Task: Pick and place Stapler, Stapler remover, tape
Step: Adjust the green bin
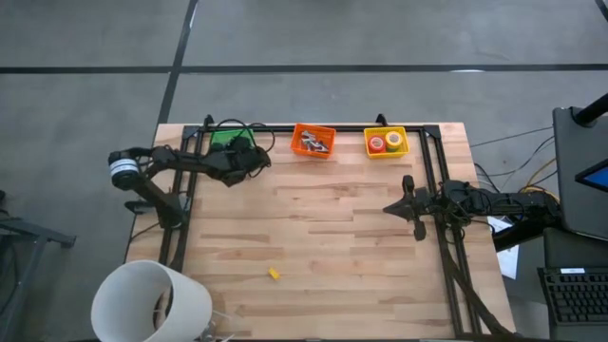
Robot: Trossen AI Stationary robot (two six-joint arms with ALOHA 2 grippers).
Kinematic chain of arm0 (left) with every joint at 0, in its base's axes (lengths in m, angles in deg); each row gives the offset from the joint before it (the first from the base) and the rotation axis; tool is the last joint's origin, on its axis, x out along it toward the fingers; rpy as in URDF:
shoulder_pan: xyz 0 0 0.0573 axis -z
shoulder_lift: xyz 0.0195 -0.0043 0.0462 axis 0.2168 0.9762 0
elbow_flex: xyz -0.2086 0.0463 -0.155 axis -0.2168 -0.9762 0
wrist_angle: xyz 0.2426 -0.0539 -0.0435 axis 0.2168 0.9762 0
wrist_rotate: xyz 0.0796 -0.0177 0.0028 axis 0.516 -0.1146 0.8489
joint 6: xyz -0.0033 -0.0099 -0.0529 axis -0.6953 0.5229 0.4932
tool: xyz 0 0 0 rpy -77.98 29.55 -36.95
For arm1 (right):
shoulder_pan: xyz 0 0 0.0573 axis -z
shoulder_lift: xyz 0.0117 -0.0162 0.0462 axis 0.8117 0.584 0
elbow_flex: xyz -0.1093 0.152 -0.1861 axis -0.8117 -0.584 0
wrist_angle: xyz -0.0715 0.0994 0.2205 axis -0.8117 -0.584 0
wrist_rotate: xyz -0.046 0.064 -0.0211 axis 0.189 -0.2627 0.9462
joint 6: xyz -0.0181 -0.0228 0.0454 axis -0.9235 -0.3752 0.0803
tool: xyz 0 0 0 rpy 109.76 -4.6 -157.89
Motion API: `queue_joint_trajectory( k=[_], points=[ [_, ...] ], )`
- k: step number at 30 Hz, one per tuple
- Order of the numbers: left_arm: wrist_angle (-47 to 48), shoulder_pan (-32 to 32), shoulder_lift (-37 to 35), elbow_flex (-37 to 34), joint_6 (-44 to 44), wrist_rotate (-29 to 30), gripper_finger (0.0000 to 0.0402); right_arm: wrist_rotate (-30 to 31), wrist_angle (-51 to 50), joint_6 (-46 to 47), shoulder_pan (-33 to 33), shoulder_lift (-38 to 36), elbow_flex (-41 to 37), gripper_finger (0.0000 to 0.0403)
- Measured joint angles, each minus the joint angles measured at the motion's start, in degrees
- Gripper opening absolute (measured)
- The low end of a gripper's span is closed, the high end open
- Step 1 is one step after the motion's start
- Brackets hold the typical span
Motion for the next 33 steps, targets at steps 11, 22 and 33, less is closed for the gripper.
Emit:
queue_joint_trajectory(
  k=[11,22,33],
  points=[
    [-0.3,0.6,0.0,0.0,-0.5,-4.7,0.0190,0.0,0.0,0.0,0.0,0.0,0.0,0.0009],
    [-1.3,12.1,-0.2,2.5,-7.8,-18.2,0.0191,0.0,0.0,0.0,0.0,0.0,0.0,0.0009],
    [-0.6,27.1,-0.3,6.3,-19.8,-31.4,0.0191,0.0,0.0,0.0,0.0,0.0,0.0,0.0009]
  ],
)
